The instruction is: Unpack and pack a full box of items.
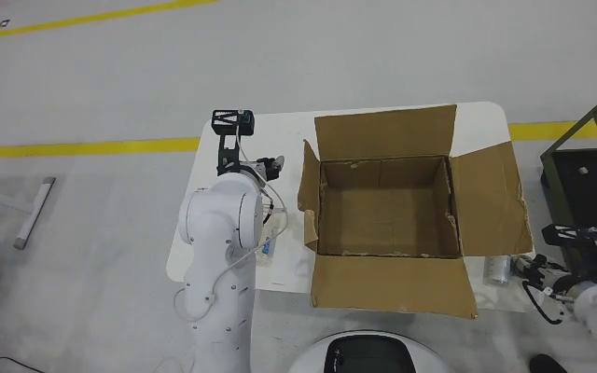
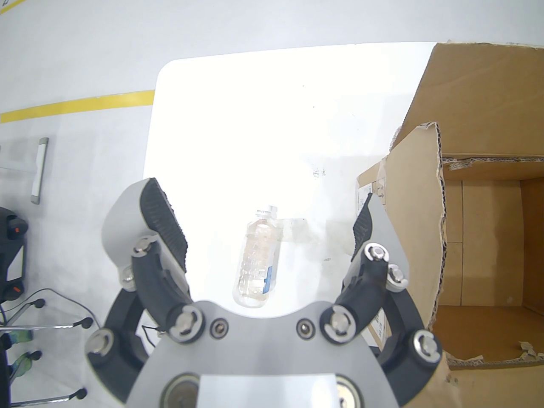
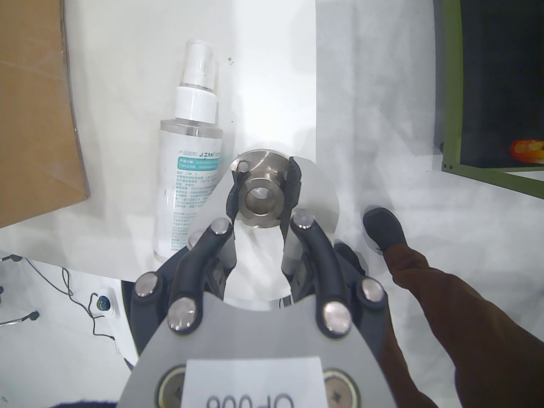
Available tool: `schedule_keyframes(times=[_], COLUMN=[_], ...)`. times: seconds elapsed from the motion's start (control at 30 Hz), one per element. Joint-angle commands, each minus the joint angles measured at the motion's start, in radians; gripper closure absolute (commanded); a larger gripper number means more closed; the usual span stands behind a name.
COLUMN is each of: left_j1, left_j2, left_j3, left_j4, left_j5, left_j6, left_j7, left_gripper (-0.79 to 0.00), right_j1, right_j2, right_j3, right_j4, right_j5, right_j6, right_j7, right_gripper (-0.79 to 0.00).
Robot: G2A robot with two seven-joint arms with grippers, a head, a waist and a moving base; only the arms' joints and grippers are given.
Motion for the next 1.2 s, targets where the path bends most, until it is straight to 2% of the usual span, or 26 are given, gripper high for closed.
schedule_keyframes(times=[0.0, 0.13, 0.37, 0.47, 0.63, 0.7, 0.73, 0.8, 0.83, 1.0, 1.17], left_j1=[0.0, 0.0, 0.0, 0.0, 0.0, 0.0, 0.0, 0.0, 0.0, 0.0, 0.0], left_j2=[0.0, 0.0, 0.0, 0.0, 0.0, 0.0, 0.0, 0.0, 0.0, 0.0, 0.0], left_j3=[0.0, 0.0, 0.0, 0.0, 0.0, 0.0, 0.0, 0.0, 0.0, 0.0, 0.0], left_j4=[0.0, 0.0, 0.0, 0.0, 0.0, 0.0, 0.0, 0.0, 0.0, 0.0, 0.0], left_j5=[0.0, 0.0, 0.0, 0.0, 0.0, 0.0, 0.0, 0.0, 0.0, 0.0, 0.0], left_j6=[0.0, 0.0, 0.0, 0.0, 0.0, 0.0, 0.0, 0.0, 0.0, 0.0, 0.0], left_j7=[0.0, 0.0, 0.0, 0.0, 0.0, 0.0, 0.0, 0.0, 0.0, 0.0, 0.0], left_gripper=[-0.785, -0.785, -0.785, -0.785, -0.785, -0.785, -0.785, -0.785, -0.785, -0.785, -0.785], right_j1=[0.006, 0.013, 0.012, 0.009, 0.014, 0.022, 0.022, 0.027, 0.031, 0.051, 0.055], right_j2=[0.002, 0.005, 0.009, 0.012, 0.014, 0.015, 0.015, 0.014, 0.015, 0.01, 0.005], right_j3=[-0.004, -0.007, 0.039, 0.075, 0.12, 0.134, 0.136, 0.142, 0.142, 0.128, 0.124], right_j4=[0.01, 0.017, -0.021, -0.054, -0.103, -0.126, -0.136, -0.152, -0.161, -0.169, -0.207], right_j5=[0.002, 0.009, 0.079, 0.118, 0.2, 0.218, 0.227, 0.214, 0.187, 0.123, 0.102], right_j6=[-0.003, -0.008, -0.015, -0.028, -0.059, -0.082, -0.102, -0.134, -0.158, -0.151, -0.119], right_j7=[0.001, 0.003, -0.02, -0.037, -0.094, -0.149, -0.181, -0.27, -0.32, -0.536, -0.65], right_gripper=[-0.175, -0.252, -0.28, -0.336, -0.336, -0.317, -0.265, -0.142, -0.003, 0.0, 0.0])
